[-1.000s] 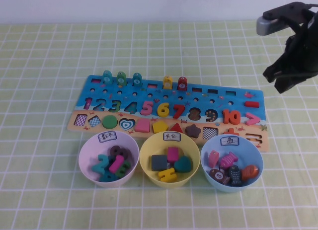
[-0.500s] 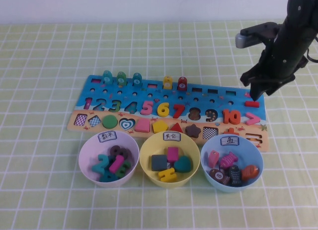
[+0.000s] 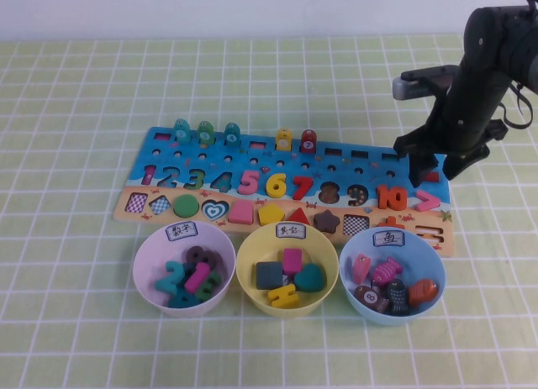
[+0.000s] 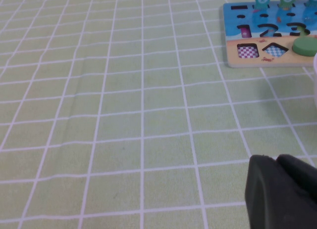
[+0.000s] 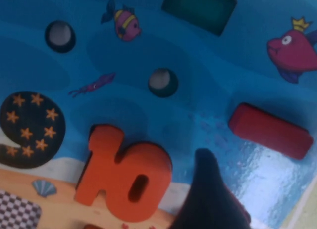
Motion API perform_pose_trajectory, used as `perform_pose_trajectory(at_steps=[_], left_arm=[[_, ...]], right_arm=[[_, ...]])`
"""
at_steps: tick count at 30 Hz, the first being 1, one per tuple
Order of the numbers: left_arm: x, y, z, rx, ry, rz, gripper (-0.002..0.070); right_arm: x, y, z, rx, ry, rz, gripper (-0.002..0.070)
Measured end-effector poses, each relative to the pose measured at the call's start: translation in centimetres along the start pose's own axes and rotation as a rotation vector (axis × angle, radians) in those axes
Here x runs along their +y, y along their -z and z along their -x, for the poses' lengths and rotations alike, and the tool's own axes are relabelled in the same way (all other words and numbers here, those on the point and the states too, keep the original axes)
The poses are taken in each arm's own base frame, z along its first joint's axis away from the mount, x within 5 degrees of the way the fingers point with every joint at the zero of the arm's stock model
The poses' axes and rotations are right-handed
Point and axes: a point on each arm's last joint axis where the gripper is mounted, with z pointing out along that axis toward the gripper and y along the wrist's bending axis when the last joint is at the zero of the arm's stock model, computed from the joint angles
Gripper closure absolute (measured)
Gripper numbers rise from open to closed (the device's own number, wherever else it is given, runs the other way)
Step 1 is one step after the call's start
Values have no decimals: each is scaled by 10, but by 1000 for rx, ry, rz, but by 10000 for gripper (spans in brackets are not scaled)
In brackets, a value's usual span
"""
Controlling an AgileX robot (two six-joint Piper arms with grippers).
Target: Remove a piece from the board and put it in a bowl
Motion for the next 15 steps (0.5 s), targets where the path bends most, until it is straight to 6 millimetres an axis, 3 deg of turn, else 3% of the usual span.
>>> perform_pose_trajectory(at_steps=[15], left_arm=[[0, 0, 0, 0, 0, 0, 680]], right_arm=[[1, -4, 5, -45, -59, 14, 274]])
